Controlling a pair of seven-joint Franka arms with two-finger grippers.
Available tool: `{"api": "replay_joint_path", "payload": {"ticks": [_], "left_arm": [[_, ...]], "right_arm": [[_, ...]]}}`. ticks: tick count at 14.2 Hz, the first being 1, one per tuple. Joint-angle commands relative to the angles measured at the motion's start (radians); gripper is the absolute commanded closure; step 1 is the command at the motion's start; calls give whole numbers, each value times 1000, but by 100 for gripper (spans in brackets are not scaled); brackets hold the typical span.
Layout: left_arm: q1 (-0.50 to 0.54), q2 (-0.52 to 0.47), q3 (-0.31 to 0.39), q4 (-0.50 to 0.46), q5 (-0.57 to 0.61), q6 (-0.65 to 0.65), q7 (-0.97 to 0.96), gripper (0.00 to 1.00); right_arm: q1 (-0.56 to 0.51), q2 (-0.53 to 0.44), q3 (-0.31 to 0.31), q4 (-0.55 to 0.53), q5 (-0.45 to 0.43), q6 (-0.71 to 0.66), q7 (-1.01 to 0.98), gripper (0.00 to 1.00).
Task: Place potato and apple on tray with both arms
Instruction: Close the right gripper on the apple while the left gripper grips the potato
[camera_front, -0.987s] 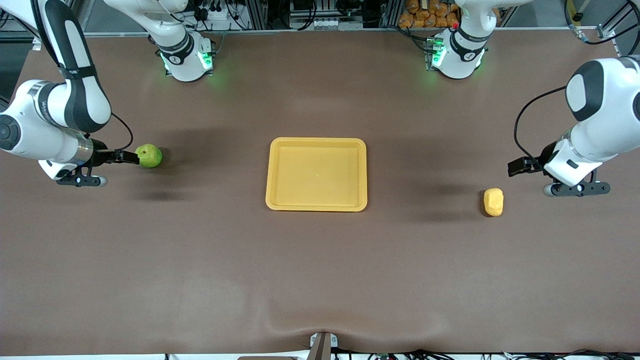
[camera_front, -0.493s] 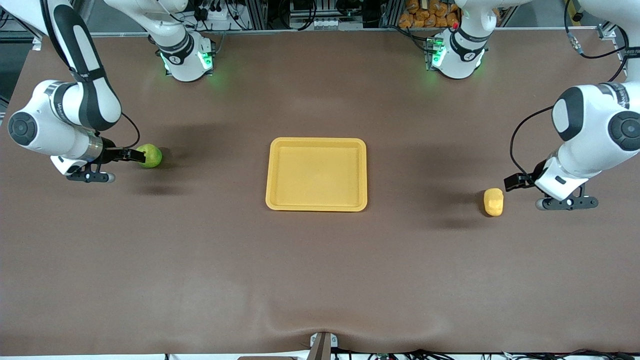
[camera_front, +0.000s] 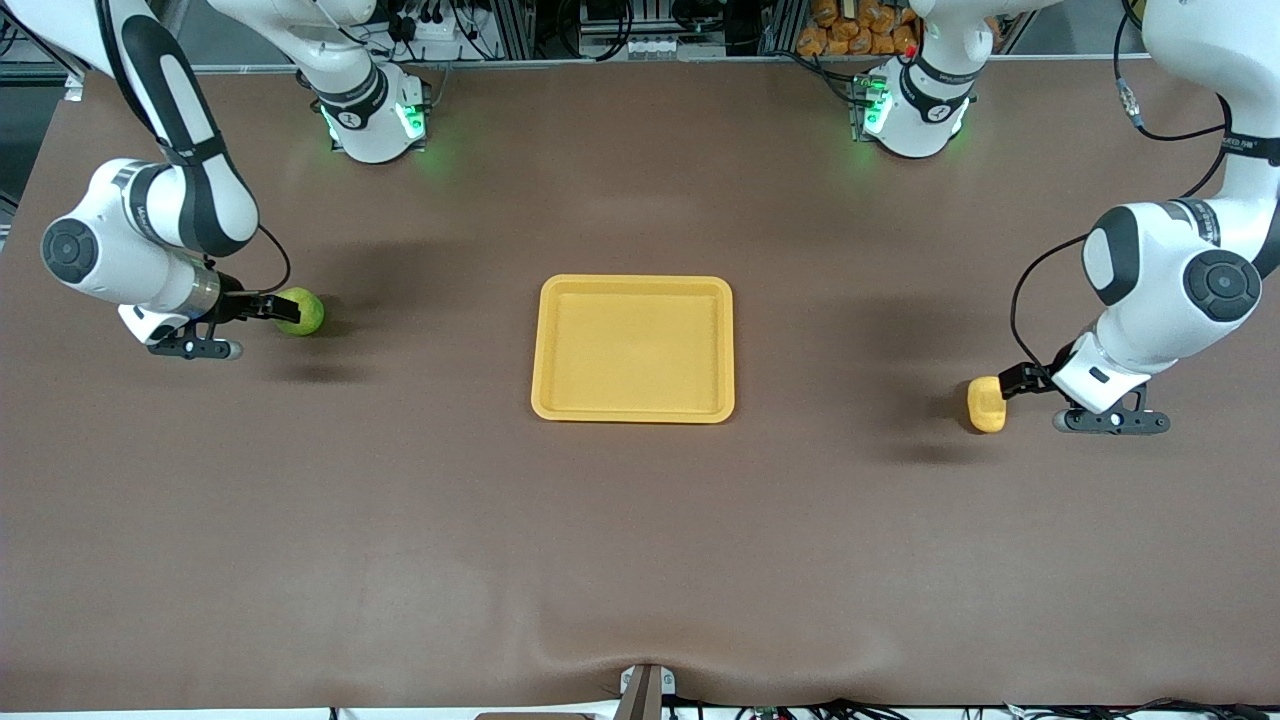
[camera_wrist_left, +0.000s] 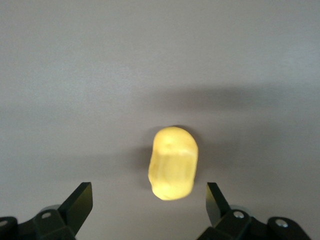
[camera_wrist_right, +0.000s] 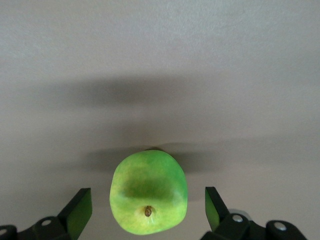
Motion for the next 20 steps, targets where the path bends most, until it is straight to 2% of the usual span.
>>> {"api": "replay_joint_path", "payload": {"ticks": [1,7,14,17,20], "left_arm": [[8,25,-9,-1,21,35,7,0],[-3,89,-13,13,11,76,5,0],[-15,137,-16,16,11,98,5,10],[-15,160,-16,16,11,122,5,11],[-15,168,-16,16,13,127,5,18]], "right_arm": [[-21,-22,15,-47,8,44,3,0],[-23,7,15,-53,14,80,4,0],[-21,45,16,-53,25,93,4,0],[-15,59,16,-79,54,142,4,0],[-15,73,16,-85,54,156,4,0]]}}
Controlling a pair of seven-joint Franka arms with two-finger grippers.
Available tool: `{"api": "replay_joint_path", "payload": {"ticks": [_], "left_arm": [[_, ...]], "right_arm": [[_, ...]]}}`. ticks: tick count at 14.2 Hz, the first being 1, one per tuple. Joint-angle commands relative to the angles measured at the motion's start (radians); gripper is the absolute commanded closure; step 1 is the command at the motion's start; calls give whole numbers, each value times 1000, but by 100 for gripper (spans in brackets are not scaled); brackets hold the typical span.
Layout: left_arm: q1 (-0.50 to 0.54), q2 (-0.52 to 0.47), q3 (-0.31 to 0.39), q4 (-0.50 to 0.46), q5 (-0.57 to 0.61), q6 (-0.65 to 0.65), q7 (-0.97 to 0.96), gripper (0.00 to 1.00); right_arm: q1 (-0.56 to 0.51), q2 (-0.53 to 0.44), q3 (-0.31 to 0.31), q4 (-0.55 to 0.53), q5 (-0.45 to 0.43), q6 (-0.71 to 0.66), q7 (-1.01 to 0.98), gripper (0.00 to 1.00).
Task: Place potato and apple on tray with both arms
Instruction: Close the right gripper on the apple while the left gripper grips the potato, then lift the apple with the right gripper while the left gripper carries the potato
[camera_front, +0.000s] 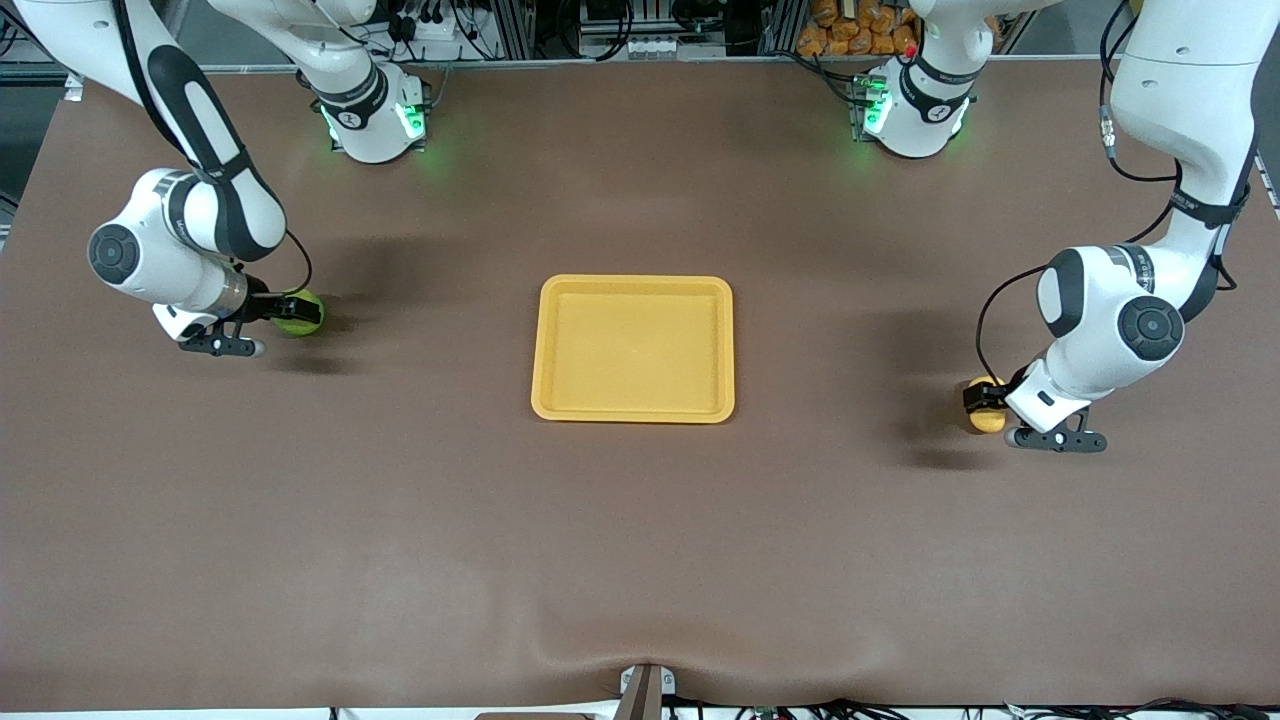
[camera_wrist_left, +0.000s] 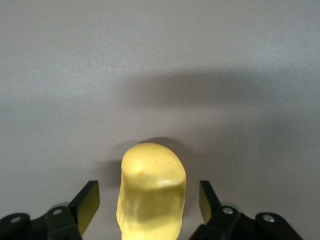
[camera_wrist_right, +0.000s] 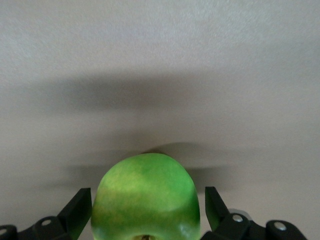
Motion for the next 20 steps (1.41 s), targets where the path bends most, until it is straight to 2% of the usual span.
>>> {"api": "replay_joint_path", "payload": {"ticks": [1,2,3,4,5,6,8,11,13,16,20], "left_arm": [[-1,12,0,11,14,10,2,21],[-1,12,0,10,14,10,2,24],[-1,10,0,10,14,10,2,25],[-2,10,0,10,14,8,2,24],[-1,9,0,10,14,8,2,24],[-2,7,0,10,14,8,2,24],[-4,3,0,10,14,5,2,25],[-4,4,0,8,14,4,2,32],[-4,7,0,8,14,4,2,34],[-4,7,0,7,16,4,2,47],[-6,7,0,7,17,1,1,70]], "right_arm": [[-13,-3,15,-19,19,21,0,0],[-13,-3,15,-19,19,21,-17,23],[-17,-3,15,-19,19,21,-50,54],[-18,-3,15,-18,19,21,-60,77],[-17,-3,15,-18,19,21,-58,92],[-17,-3,15,-16,19,18,-57,100],[-14,-5,16,-12,19,12,-57,100],[-12,-8,19,-1,19,-5,-64,100],[-3,-14,19,34,19,-75,-64,100],[-4,-19,18,116,19,-213,-64,100],[-1,-22,19,168,19,-281,-60,100]]}}
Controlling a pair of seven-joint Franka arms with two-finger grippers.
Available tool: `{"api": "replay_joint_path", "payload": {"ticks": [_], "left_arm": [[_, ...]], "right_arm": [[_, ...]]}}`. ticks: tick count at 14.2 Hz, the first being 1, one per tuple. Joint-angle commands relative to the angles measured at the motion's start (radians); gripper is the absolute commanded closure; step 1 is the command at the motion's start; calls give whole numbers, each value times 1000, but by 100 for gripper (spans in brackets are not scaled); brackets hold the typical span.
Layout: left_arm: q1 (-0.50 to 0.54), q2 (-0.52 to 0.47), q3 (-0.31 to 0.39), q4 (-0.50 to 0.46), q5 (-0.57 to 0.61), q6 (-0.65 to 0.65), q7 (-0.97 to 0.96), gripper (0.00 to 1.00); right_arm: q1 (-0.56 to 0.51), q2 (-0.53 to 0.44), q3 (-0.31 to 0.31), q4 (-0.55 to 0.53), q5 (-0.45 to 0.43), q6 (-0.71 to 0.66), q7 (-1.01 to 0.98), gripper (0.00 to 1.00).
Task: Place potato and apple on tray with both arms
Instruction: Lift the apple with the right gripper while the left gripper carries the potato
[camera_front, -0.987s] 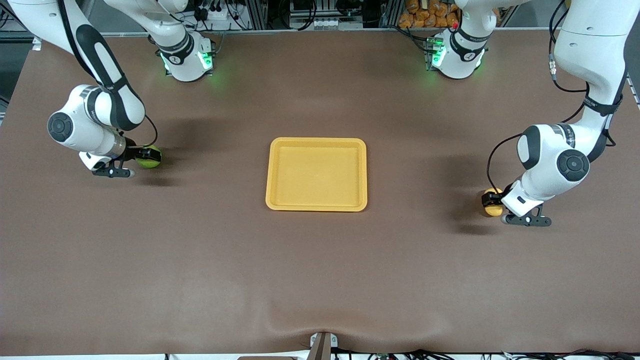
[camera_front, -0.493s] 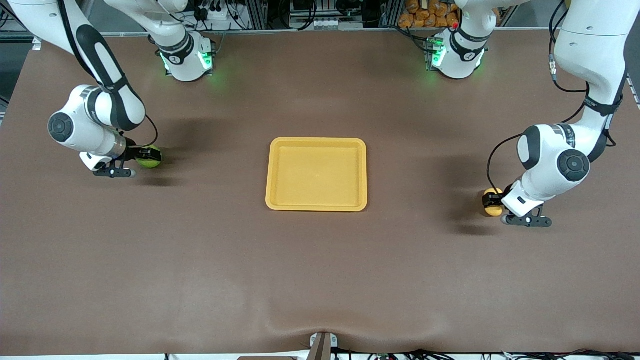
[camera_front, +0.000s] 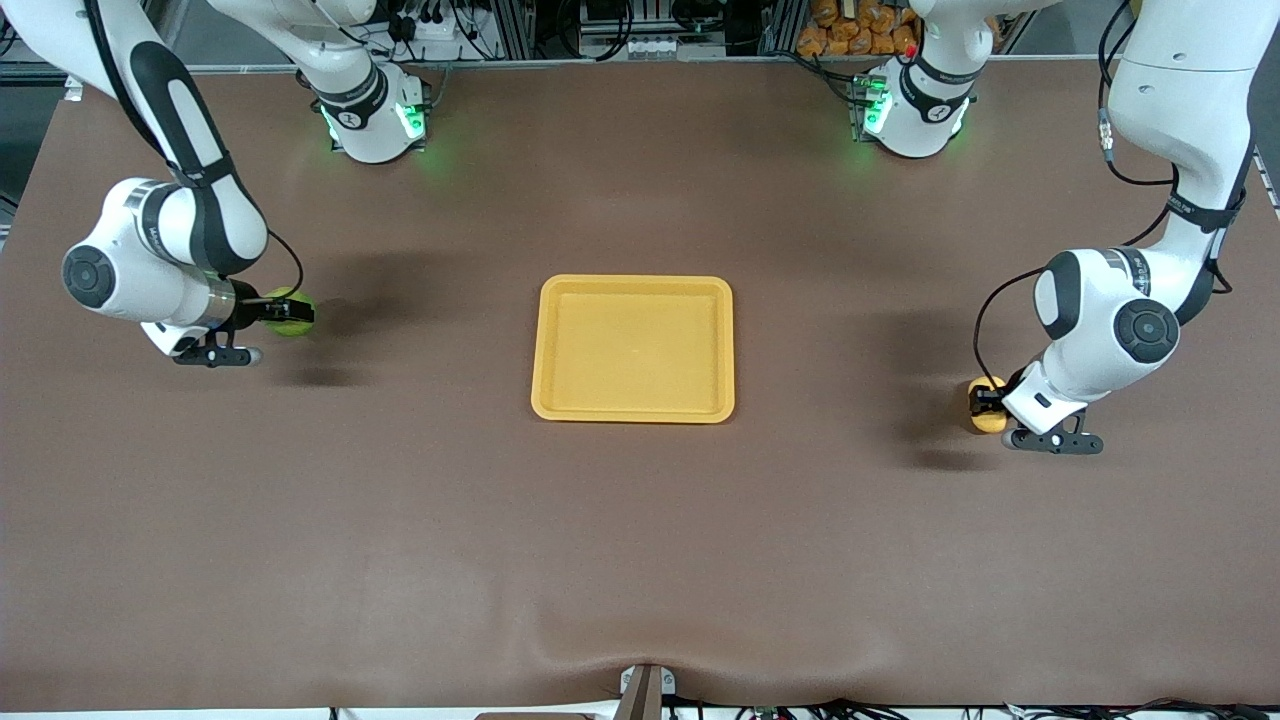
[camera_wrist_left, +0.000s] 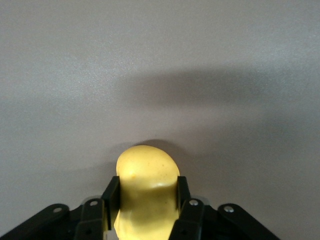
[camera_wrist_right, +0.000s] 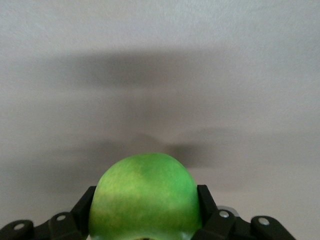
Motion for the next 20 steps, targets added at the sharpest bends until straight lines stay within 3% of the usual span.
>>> {"api": "replay_joint_path", "payload": {"ticks": [1,5,9,17,20], "left_arm": [[-3,-5,-2,3,19,-3,-1,76],[-2,-37,-37,9,17,-48,-15,78],[1,-77,-90,48,17,-159,-36,78],[-5,-69,-269,98,17,-210,-283,75],[-76,-52,-304,134,17,-210,-412,78]], "right_arm": [[0,-18,4,17,19,-35,-15,100],[25,-18,6,84,25,-135,-6,100],[104,-18,4,190,48,-285,143,100],[281,-31,4,218,78,-287,411,100],[328,-33,6,235,80,-287,491,100]]}}
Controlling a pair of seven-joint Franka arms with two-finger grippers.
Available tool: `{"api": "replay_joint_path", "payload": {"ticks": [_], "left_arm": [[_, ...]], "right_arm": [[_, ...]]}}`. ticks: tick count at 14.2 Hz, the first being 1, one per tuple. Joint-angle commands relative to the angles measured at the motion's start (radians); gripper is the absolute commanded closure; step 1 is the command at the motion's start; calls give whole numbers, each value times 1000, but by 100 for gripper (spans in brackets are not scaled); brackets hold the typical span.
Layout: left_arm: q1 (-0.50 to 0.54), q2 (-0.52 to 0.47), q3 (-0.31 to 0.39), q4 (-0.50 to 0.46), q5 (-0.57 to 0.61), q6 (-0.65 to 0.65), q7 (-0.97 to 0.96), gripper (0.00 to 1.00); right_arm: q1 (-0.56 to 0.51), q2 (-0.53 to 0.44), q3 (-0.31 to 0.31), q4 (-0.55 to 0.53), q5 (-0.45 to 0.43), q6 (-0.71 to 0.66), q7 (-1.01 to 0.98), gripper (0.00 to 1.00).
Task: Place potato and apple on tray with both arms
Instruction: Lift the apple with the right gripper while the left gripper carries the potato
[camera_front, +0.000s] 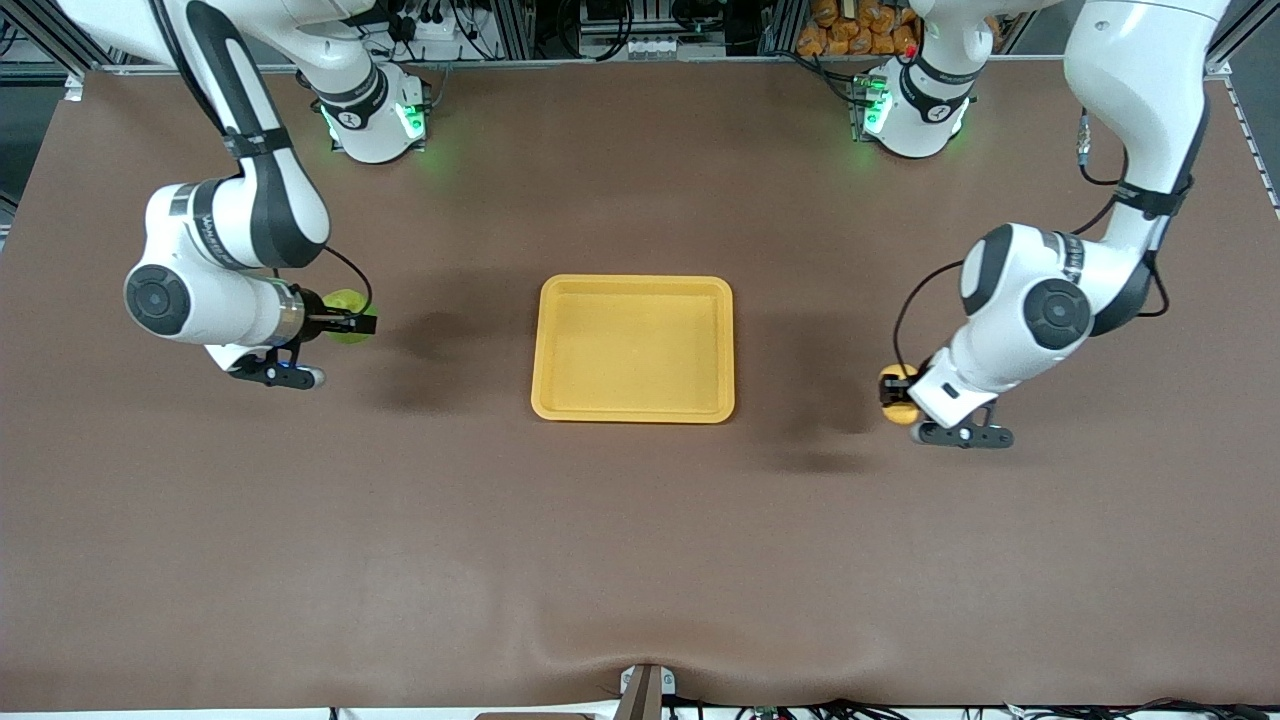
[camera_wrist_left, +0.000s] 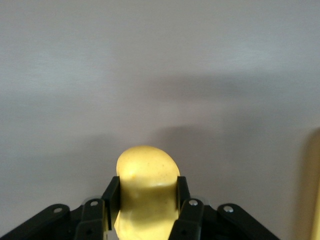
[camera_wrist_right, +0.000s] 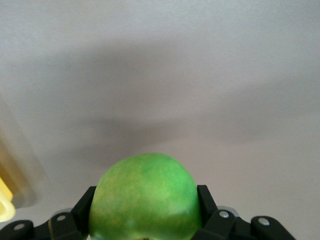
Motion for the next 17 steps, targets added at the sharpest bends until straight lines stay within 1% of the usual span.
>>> {"api": "replay_joint_path", "payload": {"ticks": [1,2,5,7,8,12,15,17], "left_arm": [[-76,32,-8,59,19,-24,-92,82],[-105,41,-8,80,19,-23,-100,84],[-176,83,-8,144,19,-23,-149,84],[-225,101,-8,178,19,-24,-224,83],[-248,107,-5,189,19,-23,-248,83],[-305,156,-6,236,17,-23,-276,83],[-369,201,-1,270,19,-23,-391,83],[-397,210,2,272,20,-24,-426,83]], "right_arm": [[57,-22,-8,17,12,-19,90,100],[77,-22,-8,27,13,-19,125,100],[114,-14,-8,45,15,-16,187,100],[128,-13,-9,53,74,-16,194,100],[128,-11,-9,54,90,-15,194,100],[166,-8,-9,71,93,-7,262,100],[206,1,-9,77,93,21,329,100],[228,13,-9,77,93,39,364,100]]}}
